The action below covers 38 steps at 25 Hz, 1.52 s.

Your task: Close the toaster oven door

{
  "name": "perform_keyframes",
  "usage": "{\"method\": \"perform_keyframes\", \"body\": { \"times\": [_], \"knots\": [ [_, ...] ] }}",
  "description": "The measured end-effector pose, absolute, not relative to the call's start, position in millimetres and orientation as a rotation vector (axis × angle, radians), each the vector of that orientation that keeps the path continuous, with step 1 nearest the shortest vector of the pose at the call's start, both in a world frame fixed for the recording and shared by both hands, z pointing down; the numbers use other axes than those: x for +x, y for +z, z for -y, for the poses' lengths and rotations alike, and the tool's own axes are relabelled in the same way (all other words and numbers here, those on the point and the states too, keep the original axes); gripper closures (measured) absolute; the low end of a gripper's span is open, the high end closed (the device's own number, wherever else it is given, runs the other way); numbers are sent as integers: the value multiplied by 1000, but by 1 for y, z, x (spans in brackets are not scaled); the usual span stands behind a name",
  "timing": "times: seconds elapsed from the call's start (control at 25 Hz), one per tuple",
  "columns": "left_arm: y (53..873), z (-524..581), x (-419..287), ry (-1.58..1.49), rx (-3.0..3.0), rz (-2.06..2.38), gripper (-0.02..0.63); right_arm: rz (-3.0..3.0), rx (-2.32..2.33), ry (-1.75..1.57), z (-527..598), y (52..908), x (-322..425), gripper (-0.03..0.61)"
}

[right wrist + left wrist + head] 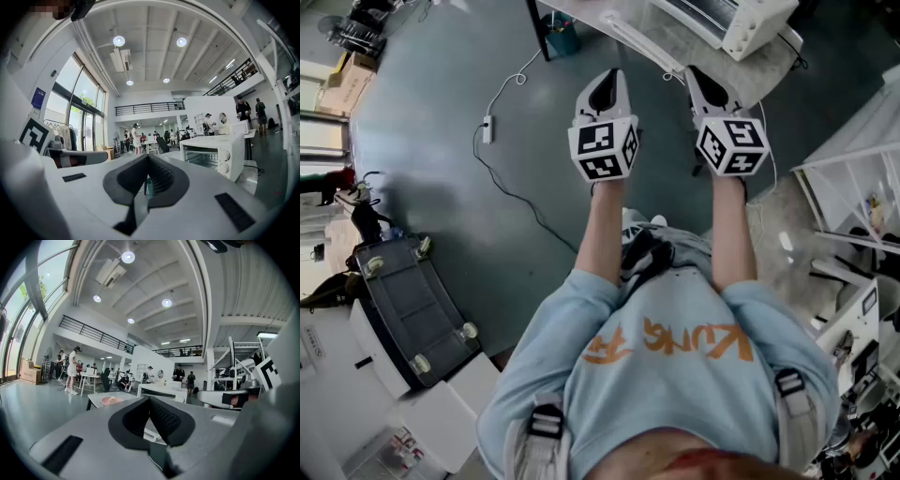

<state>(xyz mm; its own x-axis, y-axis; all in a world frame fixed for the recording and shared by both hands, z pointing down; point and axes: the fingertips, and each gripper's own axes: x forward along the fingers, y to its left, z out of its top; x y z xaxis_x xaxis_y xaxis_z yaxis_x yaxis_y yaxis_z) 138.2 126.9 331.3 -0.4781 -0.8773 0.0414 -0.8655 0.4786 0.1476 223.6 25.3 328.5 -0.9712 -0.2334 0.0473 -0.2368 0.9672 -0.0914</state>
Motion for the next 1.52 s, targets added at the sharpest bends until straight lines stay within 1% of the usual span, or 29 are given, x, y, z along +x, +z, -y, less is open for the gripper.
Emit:
{"method": "perform_keyframes", "body": {
  "times": [0.36,0.6,0.96,1.24,1.52],
  "knots": [
    [334,-132,140,-174,1529,2599,612,3087,349,120,-29,324,226,581],
    [351,-145,130,-178,1466,2597,612,3081,467,184,-16,337,227,581],
    [323,-143,117,-142,1508,2651,612,3145,487,211,-2,313,213,581],
    [331,-138,73,-98,1484,2647,612,3147,480,237,9,320,168,581],
    [349,-70,-9,-113,1570,2573,612,3115,582,193,71,333,96,581]
  ]
}}
